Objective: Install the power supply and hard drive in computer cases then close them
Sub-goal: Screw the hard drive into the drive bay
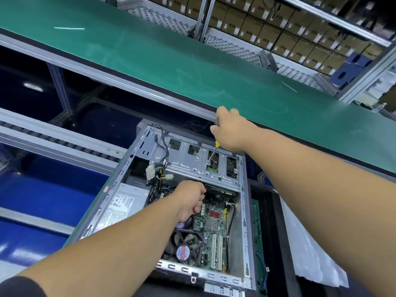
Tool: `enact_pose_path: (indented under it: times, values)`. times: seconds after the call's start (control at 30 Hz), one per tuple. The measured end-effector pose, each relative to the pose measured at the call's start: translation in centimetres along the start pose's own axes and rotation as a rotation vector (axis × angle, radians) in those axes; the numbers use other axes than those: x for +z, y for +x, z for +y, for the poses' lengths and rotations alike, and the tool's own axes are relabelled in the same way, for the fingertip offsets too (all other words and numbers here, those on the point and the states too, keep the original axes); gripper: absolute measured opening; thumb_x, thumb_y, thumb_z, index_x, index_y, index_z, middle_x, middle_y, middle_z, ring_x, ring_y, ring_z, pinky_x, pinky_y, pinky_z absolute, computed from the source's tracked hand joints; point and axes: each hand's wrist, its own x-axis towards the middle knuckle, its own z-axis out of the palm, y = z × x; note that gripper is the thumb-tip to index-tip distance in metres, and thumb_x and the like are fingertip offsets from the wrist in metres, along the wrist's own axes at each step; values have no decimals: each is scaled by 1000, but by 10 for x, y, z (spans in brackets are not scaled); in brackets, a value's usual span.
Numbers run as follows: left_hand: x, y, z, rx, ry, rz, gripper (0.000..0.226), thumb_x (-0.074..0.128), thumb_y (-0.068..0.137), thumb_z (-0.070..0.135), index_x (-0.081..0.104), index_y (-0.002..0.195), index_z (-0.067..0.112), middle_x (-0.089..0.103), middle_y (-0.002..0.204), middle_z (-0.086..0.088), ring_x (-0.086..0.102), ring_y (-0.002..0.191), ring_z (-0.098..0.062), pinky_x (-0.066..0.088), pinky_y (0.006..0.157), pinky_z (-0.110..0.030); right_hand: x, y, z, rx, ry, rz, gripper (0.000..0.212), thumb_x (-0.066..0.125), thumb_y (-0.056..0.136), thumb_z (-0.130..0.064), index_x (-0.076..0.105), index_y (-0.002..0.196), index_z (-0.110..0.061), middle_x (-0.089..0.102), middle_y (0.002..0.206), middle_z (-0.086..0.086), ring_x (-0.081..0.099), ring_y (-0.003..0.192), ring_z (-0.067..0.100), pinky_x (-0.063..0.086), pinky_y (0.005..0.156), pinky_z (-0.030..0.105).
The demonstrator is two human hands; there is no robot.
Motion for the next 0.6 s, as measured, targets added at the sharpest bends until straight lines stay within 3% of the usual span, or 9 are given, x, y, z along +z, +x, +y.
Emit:
enact_pose_path:
  times: [0.1,0.2,0.27,0.37,0.43,0.53,0.6]
  values:
    - [0,0,0,16,9,8,23,46,92,3,43,74,16,40,60,-2,25,50,-14,22,46,-27,-1,0,-1,-52,-6,1,13,52,99,-14,42,105,-20,45,103,8,53,73,26,43,63,39]
    - [0,0,-1,21,11,14,23,44,89,2,40,72,17,39,59,-2,24,50,-14,21,46,-28,9,-3,-5,48,-131,164,23,49,105,-36,39,101,-16,50,81,4,45,61,19,30,52,36]
    - [0,-1,-1,19,12,14,23,43,89,2,40,72,18,38,59,-2,23,51,-14,20,47,-29,11,-3,-3,78,-123,155,26,44,105,-42,37,100,-17,48,85,4,42,62,18,30,54,36]
    - [1,-1,-1,24,18,13,25,43,91,2,40,72,17,38,59,-2,24,51,-14,21,48,-29,1,0,-1,-39,95,20,5,50,99,-20,46,101,-20,47,104,7,49,72,20,40,61,37]
    - [1,0,0,28,19,16,26,44,92,1,40,72,17,38,59,-1,25,50,-14,22,47,-28,1,0,-2,-59,40,39,6,53,98,-12,49,99,-17,56,101,8,50,74,19,38,58,35]
    - [1,0,0,20,10,6,27,44,92,1,40,71,18,38,59,-1,24,49,-14,22,47,-28,9,0,-2,82,-160,149,21,52,104,-31,44,96,-13,56,93,9,50,79,29,39,65,36]
    - [1,0,1,14,4,-1,27,44,91,2,39,70,18,37,59,-1,23,49,-14,21,47,-28,9,0,0,88,-86,135,18,51,102,-34,45,101,-16,50,99,7,49,86,30,40,71,37]
